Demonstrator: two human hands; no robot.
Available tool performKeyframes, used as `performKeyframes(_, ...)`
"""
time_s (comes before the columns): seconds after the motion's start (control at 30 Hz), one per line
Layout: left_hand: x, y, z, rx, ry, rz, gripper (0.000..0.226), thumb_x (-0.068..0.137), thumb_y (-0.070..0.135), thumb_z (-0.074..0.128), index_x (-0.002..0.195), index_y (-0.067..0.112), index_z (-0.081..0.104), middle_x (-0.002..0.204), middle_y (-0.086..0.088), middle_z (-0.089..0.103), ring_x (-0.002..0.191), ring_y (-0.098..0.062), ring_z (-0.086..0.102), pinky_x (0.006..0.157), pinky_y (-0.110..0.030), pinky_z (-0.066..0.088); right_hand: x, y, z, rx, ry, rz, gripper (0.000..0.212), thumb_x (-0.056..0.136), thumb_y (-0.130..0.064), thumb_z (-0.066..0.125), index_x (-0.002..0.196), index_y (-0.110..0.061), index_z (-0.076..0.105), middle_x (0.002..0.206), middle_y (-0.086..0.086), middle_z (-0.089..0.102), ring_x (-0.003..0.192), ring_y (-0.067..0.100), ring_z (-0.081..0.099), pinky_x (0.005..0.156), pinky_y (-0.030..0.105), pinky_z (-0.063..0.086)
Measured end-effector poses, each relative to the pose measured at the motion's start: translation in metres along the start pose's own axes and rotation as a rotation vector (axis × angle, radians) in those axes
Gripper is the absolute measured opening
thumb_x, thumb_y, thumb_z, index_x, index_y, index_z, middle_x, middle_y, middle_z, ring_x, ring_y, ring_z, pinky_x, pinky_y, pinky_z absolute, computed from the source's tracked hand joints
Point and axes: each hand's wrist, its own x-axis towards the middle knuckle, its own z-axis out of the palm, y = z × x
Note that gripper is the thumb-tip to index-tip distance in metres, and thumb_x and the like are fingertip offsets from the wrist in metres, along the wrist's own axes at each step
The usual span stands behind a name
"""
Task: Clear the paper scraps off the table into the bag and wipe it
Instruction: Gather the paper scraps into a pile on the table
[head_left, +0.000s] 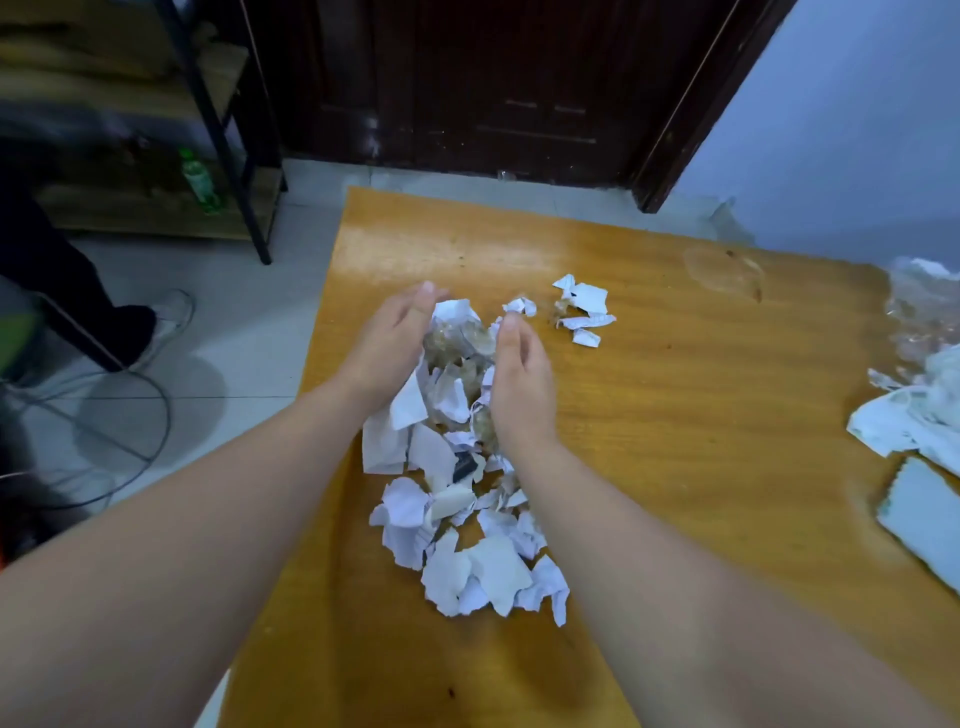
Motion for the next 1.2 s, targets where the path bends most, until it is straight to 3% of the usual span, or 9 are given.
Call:
performKeyframes(0.17,-0.003,-0.004,-0.015,0.099,0.045,0.025,0.053,0.102,0.048,0.021,0.142,0.024,0.046,0.156,0.009,0.029,0.143,-0.007,0.023,0.109,-0.023,0.019,0.010,-0.008,-0.015,-0.073,0.082,-0.055,0.050,0.097,-0.049,0.029,0.133,-0.020,0.048,0.124,-0.006,0.056,0.109,0.007,0.049,0.095,0.029,0.041)
performKeyframes(0.3,-0.010,-0.009,-0.018,0.094,0.101,0.021,0.051,0.103,0.044,0.024,0.147,0.022,0.038,0.152,0.005,0.038,0.142,-0.011,0.030,0.108,-0.024,0.023,0.043,-0.006,-0.041,-0.156,0.246,-0.022,0.044,0.100,-0.043,0.025,0.114,-0.017,0.057,0.102,-0.006,0.058,0.099,0.017,0.052,0.079,0.023,0.033)
performKeyframes(0.37,-0.013,-0.010,-0.016,0.123,0.166,0.051,0.049,0.103,0.041,0.025,0.145,0.020,0.040,0.150,0.004,0.042,0.140,-0.011,0.033,0.106,-0.023,0.025,0.063,-0.004,-0.051,-0.201,0.252,-0.024,0.058,0.095,-0.054,0.020,0.123,-0.017,0.054,0.122,0.001,0.059,0.118,0.022,0.049,0.097,0.032,0.036)
performKeyframes(0.47,-0.013,-0.010,-0.015,0.121,0.221,0.042,0.048,0.103,0.040,0.027,0.144,0.019,0.042,0.148,0.003,0.044,0.138,-0.012,0.036,0.103,-0.021,0.025,0.088,0.001,-0.063,-0.352,0.180,-0.044,0.063,0.094,-0.056,0.017,0.142,-0.021,0.039,0.151,0.004,0.035,0.143,0.019,0.023,0.117,0.040,0.016)
performKeyframes(0.53,-0.011,-0.012,-0.016,0.149,0.214,0.036,0.048,0.103,0.040,0.028,0.144,0.019,0.042,0.148,0.003,0.044,0.138,-0.012,0.036,0.102,-0.020,0.025,0.099,0.005,-0.065,-0.391,0.119,-0.030,0.058,0.098,-0.050,0.018,0.147,-0.022,0.029,0.156,0.001,0.023,0.146,0.015,0.012,0.119,0.036,0.008)
performKeyframes(0.67,-0.008,-0.016,-0.019,0.298,0.119,0.070,0.048,0.102,0.041,0.032,0.144,0.020,0.043,0.150,0.003,0.042,0.140,-0.012,0.034,0.103,-0.019,0.022,0.101,0.006,-0.049,-0.360,0.052,0.043,0.071,0.088,-0.066,0.015,0.146,-0.028,0.028,0.155,0.001,0.027,0.143,0.021,0.025,0.118,0.044,0.016)
performKeyframes(0.8,-0.009,-0.013,-0.019,0.293,0.115,0.052,0.049,0.102,0.042,0.031,0.146,0.022,0.040,0.153,0.003,0.037,0.142,-0.011,0.029,0.105,-0.018,0.018,0.090,0.001,-0.028,-0.412,0.009,-0.027,0.053,0.101,-0.043,0.015,0.147,-0.020,0.029,0.155,0.000,0.026,0.146,0.018,0.013,0.117,0.035,0.000)
performKeyframes(1.03,-0.010,-0.012,-0.018,0.357,0.064,0.067,0.054,0.101,0.045,0.032,0.149,0.022,0.032,0.158,0.002,0.028,0.146,-0.012,0.021,0.110,-0.022,0.016,0.062,-0.015,0.011,-0.299,-0.097,-0.053,0.052,0.101,-0.043,0.022,0.124,-0.012,0.057,0.126,0.008,0.059,0.120,0.023,0.051,0.104,0.039,0.037)
performKeyframes(1.2,-0.011,-0.011,-0.016,0.323,0.100,0.050,0.055,0.101,0.044,0.034,0.151,0.021,0.028,0.152,0.000,0.036,0.137,-0.011,0.034,0.098,-0.017,0.021,0.052,-0.026,0.005,-0.204,-0.065,-0.097,0.048,0.101,-0.043,0.026,0.118,-0.013,0.060,0.110,0.002,0.063,0.101,0.015,0.054,0.093,0.033,0.041)
